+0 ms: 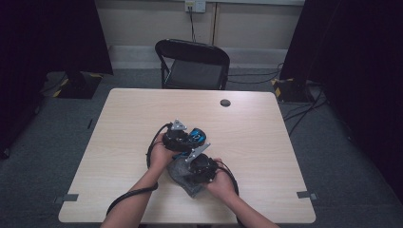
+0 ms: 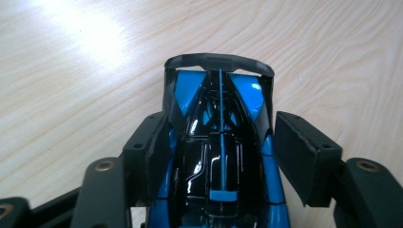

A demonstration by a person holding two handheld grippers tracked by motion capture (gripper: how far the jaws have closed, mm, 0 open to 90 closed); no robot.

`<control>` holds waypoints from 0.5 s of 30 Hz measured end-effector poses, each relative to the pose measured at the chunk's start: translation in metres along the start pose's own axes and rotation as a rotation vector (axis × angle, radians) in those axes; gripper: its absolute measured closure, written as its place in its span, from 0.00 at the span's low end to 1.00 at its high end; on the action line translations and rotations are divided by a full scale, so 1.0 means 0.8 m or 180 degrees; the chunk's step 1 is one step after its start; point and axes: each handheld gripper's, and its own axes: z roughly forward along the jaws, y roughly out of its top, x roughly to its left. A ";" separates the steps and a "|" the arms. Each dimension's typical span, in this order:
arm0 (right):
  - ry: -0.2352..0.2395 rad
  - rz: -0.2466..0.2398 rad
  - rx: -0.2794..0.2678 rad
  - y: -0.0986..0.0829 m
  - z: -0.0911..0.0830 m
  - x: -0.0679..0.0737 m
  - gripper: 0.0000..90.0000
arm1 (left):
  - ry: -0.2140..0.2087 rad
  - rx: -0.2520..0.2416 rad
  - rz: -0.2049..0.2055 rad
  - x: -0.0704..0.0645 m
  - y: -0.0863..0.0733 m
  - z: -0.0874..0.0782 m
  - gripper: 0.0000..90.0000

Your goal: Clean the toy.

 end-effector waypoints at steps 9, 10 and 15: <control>0.0075 -0.0125 -0.0059 0.001 -0.006 0.002 0.82 | -0.0060 -0.0181 0.0151 -0.006 0.020 -0.019 0.35; 0.0069 -0.0145 -0.0070 0.002 -0.006 0.003 0.82 | -0.0070 -0.0191 0.0160 -0.006 0.021 -0.023 0.35; 0.0096 -0.0208 -0.0098 0.010 -0.003 0.008 0.80 | -0.0073 -0.0193 0.0183 -0.003 0.015 -0.044 0.37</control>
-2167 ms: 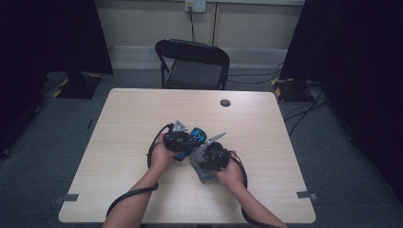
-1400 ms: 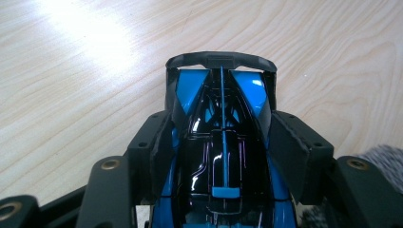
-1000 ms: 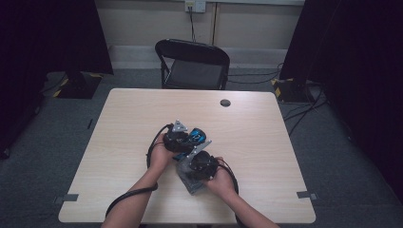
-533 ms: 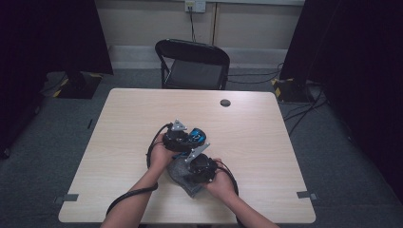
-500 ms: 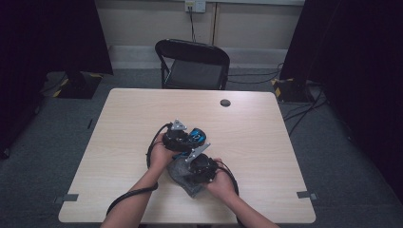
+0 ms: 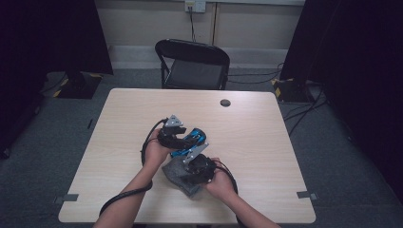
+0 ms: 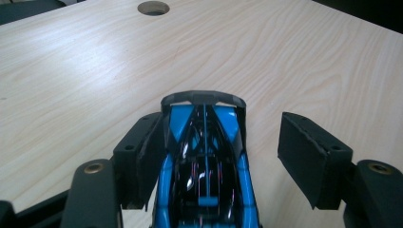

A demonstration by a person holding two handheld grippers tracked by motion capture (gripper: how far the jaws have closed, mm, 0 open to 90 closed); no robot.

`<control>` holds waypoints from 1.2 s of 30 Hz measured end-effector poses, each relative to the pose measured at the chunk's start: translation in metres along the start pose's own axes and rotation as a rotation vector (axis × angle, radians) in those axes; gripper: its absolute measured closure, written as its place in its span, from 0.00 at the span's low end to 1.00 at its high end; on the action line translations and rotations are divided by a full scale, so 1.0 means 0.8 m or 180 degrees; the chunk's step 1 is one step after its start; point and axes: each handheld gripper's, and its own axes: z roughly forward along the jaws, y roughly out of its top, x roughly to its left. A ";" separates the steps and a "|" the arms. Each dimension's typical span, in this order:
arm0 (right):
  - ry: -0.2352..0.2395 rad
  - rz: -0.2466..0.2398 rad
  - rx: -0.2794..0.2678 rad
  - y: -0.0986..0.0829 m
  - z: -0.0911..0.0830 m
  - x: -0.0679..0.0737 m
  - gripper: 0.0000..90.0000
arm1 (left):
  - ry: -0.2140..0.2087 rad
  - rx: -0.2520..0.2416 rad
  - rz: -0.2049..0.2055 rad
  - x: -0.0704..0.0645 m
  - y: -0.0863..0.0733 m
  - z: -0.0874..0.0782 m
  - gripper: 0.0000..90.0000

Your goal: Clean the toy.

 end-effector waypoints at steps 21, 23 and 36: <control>-0.0400 0.0334 -0.0374 -0.003 -0.031 -0.070 0.24 | -0.0040 0.0063 -0.0037 -0.030 -0.065 -0.073 0.38; -0.0437 0.0393 -0.0414 -0.004 -0.030 -0.081 0.20 | -0.0073 0.0097 -0.0010 -0.040 -0.067 -0.074 0.37; -0.0788 0.0163 -0.0505 0.019 -0.005 -0.117 0.16 | -0.0095 0.0265 0.0156 -0.084 -0.080 -0.065 0.38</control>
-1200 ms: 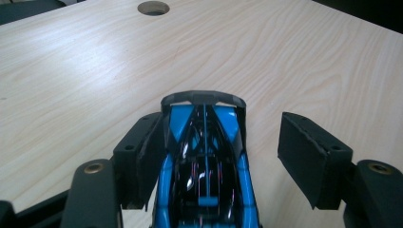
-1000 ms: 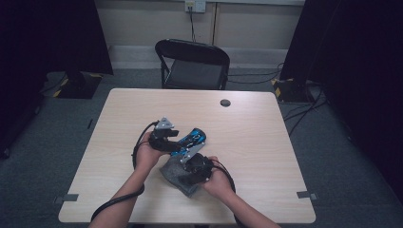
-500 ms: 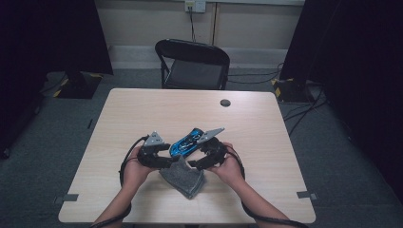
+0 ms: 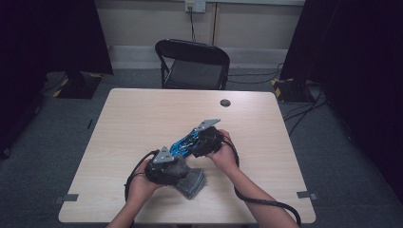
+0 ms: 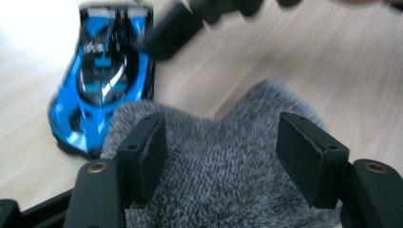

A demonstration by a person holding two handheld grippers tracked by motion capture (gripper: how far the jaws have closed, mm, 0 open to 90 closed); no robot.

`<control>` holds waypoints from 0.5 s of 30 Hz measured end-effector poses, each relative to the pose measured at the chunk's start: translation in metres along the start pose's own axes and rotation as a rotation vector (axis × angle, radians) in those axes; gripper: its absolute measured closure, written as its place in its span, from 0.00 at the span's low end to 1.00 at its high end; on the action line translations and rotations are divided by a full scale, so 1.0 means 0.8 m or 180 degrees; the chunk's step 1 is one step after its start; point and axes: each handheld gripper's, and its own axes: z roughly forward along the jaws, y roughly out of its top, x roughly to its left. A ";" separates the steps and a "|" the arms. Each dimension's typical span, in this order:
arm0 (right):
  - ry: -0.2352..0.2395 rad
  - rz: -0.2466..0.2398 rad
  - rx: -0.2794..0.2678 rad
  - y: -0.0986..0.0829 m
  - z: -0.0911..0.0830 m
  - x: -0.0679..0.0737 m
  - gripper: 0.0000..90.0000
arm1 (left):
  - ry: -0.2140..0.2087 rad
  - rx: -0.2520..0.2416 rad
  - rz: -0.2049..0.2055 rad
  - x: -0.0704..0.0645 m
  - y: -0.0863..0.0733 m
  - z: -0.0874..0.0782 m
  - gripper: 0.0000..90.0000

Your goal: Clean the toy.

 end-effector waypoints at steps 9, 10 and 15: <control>0.0034 -0.0151 0.0019 0.019 0.035 0.000 0.16 | 0.0101 0.0189 -0.0014 -0.001 -0.013 0.013 0.36; 0.0005 -0.0142 0.0044 0.018 0.039 -0.001 0.16 | 0.0094 0.0199 -0.0020 -0.001 -0.015 0.014 0.35; 0.0089 -0.0111 0.0031 0.011 0.049 0.000 0.12 | 0.0058 0.0199 0.0084 -0.003 -0.021 0.016 0.29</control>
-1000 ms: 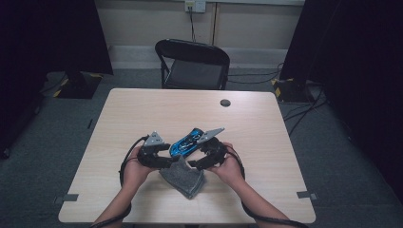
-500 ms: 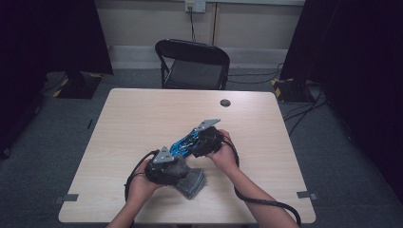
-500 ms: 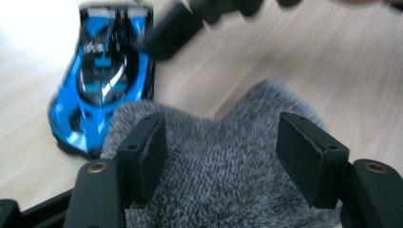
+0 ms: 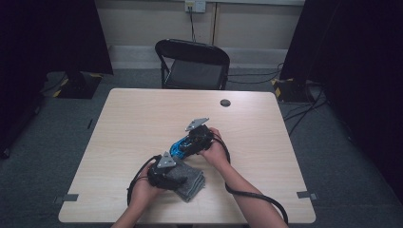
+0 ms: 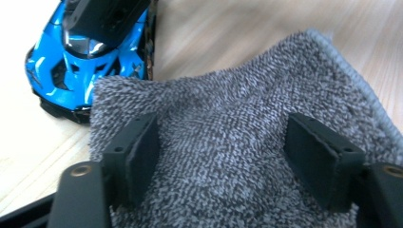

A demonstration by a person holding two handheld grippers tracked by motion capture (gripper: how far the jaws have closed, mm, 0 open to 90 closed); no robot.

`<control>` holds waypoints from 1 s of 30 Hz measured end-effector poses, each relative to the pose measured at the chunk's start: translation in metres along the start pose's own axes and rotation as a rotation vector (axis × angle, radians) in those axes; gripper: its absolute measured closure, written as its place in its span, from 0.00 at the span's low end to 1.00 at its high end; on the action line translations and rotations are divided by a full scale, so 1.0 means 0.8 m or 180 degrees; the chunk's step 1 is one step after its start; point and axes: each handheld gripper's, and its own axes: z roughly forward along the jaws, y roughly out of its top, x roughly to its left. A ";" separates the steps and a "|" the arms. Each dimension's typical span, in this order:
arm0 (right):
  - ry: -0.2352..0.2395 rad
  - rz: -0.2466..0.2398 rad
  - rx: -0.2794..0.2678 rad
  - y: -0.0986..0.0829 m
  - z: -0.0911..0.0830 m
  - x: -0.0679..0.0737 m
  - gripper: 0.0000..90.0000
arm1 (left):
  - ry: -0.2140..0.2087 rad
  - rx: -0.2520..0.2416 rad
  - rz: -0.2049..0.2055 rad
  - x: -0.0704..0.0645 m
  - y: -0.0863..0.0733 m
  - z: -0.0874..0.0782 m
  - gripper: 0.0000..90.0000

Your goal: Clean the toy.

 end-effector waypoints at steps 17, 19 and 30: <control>0.0029 0.0064 -0.0117 -0.005 0.010 0.001 0.04 | 0.0032 0.0137 0.0032 -0.010 -0.010 -0.021 0.18; 0.0026 0.0057 -0.0146 -0.007 0.010 0.001 0.04 | 0.0025 0.0125 0.0071 -0.011 -0.017 -0.014 0.17; 0.0009 0.0081 -0.0185 -0.008 0.010 0.003 0.04 | 0.0063 0.0334 -0.0327 -0.001 -0.010 -0.030 0.74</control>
